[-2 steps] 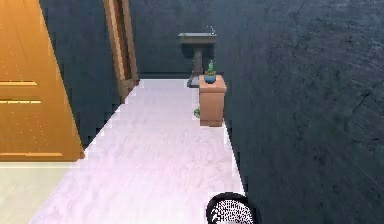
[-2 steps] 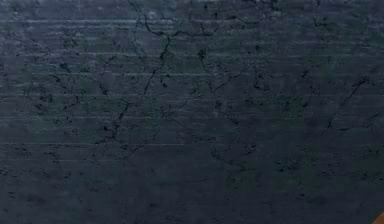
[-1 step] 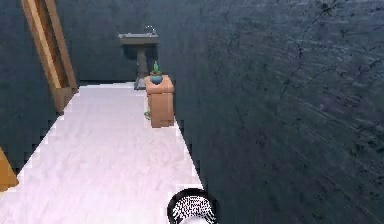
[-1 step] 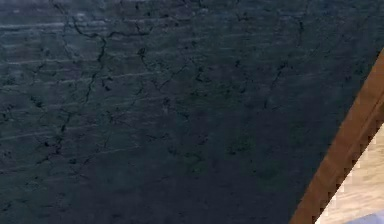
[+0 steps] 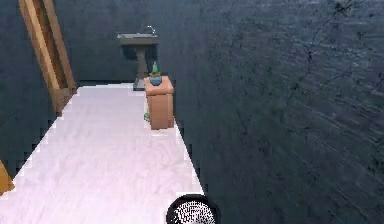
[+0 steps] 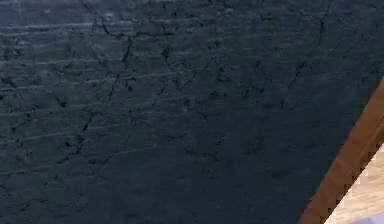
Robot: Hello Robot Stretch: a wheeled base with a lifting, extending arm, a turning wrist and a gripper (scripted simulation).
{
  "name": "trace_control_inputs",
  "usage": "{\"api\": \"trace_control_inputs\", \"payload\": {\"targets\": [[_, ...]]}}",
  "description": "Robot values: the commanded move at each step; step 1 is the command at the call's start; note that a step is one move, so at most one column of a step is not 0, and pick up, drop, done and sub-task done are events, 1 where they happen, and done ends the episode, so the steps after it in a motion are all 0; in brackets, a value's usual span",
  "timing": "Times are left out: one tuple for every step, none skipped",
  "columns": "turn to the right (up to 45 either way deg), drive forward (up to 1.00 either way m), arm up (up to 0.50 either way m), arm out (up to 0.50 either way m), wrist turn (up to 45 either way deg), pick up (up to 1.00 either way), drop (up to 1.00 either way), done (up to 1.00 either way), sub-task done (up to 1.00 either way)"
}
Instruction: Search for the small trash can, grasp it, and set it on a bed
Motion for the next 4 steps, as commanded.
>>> {"api": "trace_control_inputs", "payload": {"targets": [[-45.0,0.0,0.0,0.0,0.0,0.0,0.0,0.0,0.0],[-39.0,0.0,0.0,0.0,0.0,0.0,0.0,0.0,0.0],[0.0,0.0,0.32,0.0,0.0,0.0,0.0,0.0,0.0],[0.0,0.0,0.0,0.44,0.0,0.0,0.0,0.0,0.0]]}}
